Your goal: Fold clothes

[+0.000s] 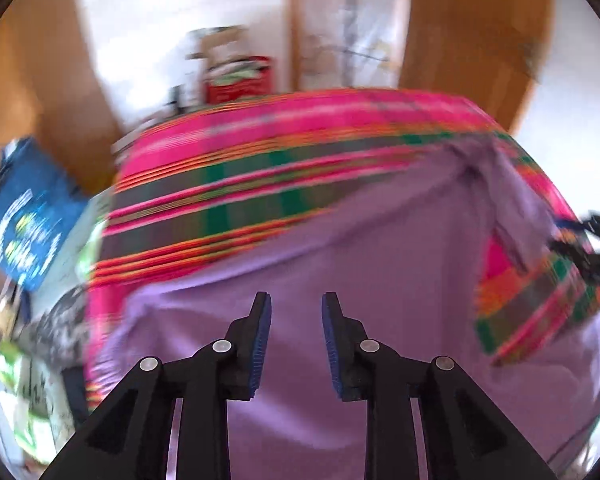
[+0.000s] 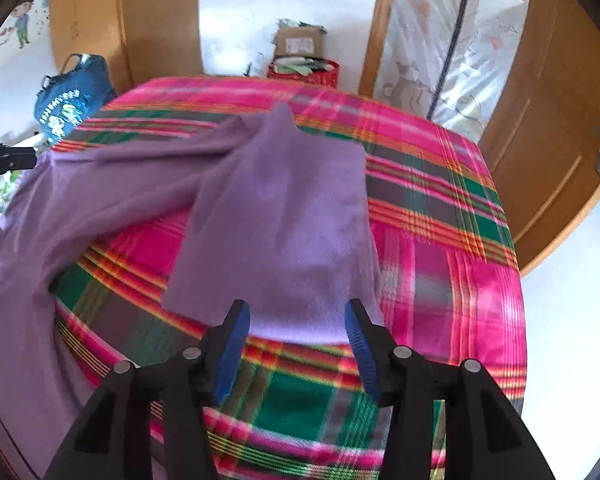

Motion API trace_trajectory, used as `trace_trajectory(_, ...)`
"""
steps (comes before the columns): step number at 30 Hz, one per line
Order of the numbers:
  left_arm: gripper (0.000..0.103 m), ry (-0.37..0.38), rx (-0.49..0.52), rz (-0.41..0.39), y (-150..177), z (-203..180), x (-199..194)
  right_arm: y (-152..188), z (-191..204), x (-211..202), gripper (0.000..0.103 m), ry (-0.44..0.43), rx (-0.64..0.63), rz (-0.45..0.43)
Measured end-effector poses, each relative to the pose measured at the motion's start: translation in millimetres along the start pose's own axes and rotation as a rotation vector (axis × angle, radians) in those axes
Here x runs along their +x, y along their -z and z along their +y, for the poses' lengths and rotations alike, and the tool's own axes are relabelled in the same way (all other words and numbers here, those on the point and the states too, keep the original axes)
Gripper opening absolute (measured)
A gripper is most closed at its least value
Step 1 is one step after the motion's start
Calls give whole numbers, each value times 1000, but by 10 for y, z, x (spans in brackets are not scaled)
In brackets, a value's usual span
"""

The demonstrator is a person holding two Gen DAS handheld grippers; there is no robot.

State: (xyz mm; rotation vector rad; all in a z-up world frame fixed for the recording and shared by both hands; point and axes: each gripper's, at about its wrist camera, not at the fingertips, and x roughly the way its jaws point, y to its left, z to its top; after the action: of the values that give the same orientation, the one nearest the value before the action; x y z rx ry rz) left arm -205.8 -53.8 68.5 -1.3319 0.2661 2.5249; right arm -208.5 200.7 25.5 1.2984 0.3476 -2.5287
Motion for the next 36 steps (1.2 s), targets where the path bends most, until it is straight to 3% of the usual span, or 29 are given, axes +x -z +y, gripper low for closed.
trace_trajectory(4, 27, 80, 83, 34, -66, -492, 183, 96, 22, -43, 52, -36, 27, -19)
trace_trajectory(9, 28, 121, 122, 64, -164, -883, 398, 144, 288, 31, 52, -10, -98, -15)
trace_trajectory(14, 28, 93, 149, 67, -151, -1093, 450, 153, 424, 100, 54, 21, -166, -33)
trace_trajectory(20, 28, -13, 232, 32, -71, -1266, 426, 58, 373, 178, 54, 31, -137, -57)
trace_trajectory(21, 28, -14, 235, 29, -66, -1269, 423, 55, 345, 185, 51, 29, -128, -64)
trace_trajectory(25, 28, 6, 227, 55, -60, -1256, 460, 29, 247, 111, 12, 27, -63, -96)
trace_trajectory(29, 28, -17, 217, 63, -60, -1243, 507, -87, 25, -125, 9, 24, 33, -152)
trace_trajectory(33, 28, -86, 276, 27, 12, -1355, 494, -249, -267, -427, 9, 6, 154, -217)
trace_trajectory(36, 28, -63, 293, 36, 65, -1394, 489, -432, -464, -660, 8, -8, 240, -270)
